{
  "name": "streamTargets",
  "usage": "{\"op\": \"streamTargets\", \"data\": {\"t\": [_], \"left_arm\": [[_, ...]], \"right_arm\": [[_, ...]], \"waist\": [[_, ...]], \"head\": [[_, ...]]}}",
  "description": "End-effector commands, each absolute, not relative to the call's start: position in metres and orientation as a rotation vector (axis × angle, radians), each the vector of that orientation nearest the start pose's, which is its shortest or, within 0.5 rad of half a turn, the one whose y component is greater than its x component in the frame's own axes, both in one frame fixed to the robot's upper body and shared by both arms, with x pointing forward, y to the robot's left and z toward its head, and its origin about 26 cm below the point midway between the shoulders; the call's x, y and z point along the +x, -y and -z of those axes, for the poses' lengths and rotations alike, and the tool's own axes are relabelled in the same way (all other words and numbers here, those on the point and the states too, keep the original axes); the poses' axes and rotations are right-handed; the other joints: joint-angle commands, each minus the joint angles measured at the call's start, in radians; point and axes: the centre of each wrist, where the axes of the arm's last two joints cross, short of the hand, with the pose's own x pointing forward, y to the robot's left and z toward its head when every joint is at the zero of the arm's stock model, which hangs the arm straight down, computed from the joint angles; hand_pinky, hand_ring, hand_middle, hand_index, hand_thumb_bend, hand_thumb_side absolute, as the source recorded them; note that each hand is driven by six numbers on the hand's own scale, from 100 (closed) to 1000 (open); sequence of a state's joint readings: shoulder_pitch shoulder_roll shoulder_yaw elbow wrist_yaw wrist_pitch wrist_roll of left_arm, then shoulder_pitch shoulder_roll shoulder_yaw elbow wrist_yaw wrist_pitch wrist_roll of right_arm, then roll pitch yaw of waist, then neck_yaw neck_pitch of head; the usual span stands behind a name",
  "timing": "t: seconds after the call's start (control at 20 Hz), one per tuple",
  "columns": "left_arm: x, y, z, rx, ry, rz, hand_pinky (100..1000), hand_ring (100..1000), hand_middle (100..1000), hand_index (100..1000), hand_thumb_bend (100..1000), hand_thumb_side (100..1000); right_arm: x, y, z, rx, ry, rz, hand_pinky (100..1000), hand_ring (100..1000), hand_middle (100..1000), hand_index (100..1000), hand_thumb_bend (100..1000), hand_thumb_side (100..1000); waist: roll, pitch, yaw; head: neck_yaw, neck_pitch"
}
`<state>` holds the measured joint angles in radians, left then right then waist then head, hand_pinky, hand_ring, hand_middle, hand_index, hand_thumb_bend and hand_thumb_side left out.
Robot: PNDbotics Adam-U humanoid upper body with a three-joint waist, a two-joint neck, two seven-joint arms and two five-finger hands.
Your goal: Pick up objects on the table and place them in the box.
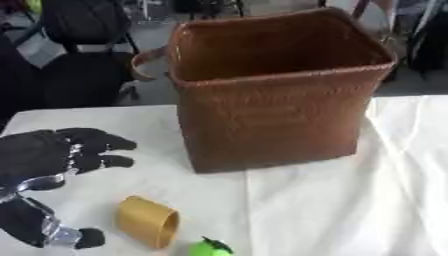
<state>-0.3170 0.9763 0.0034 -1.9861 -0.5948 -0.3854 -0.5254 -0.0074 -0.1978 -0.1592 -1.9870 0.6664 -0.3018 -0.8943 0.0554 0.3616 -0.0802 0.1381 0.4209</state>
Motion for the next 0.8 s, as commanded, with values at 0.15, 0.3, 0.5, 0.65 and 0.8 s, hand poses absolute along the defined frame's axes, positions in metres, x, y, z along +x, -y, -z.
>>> {"op": "streamTargets", "data": {"t": [0.15,0.3,0.5,0.65,0.8], "left_arm": [[0.282,-0.335,-0.297,-1.31,-2.024,-2.561,1000,1000,1000,1000,506,858],[0.282,-0.331,-0.295,-1.289,-2.028,-2.631,1000,1000,1000,1000,509,881],[0.284,-0.324,-0.297,-1.234,-1.976,-2.735,1000,1000,1000,1000,526,893],[0.286,-0.32,-0.298,-1.2,-1.923,-2.825,1000,1000,1000,1000,562,880],[0.292,-0.319,-0.298,-1.172,-1.871,-2.919,1000,1000,1000,1000,610,869]], "right_arm": [[0.259,0.31,-0.124,1.663,-3.031,-0.386,679,531,585,612,100,1000],[0.259,0.31,-0.125,1.651,-3.037,-0.379,678,530,584,610,100,1000],[0.259,0.31,-0.125,1.644,-3.041,-0.376,678,531,584,607,100,1000],[0.259,0.31,-0.126,1.636,-3.044,-0.374,678,531,584,605,100,1000],[0.26,0.31,-0.126,1.628,-3.049,-0.374,677,530,584,603,100,1000]], "waist": [[0.007,-0.027,0.003],[0.013,-0.031,-0.002],[0.018,-0.034,-0.006],[0.021,-0.035,-0.01],[0.024,-0.036,-0.014]], "head": [[-0.005,0.004],[-0.002,0.007],[-0.001,0.011],[0.0,0.013],[0.002,0.013]]}}
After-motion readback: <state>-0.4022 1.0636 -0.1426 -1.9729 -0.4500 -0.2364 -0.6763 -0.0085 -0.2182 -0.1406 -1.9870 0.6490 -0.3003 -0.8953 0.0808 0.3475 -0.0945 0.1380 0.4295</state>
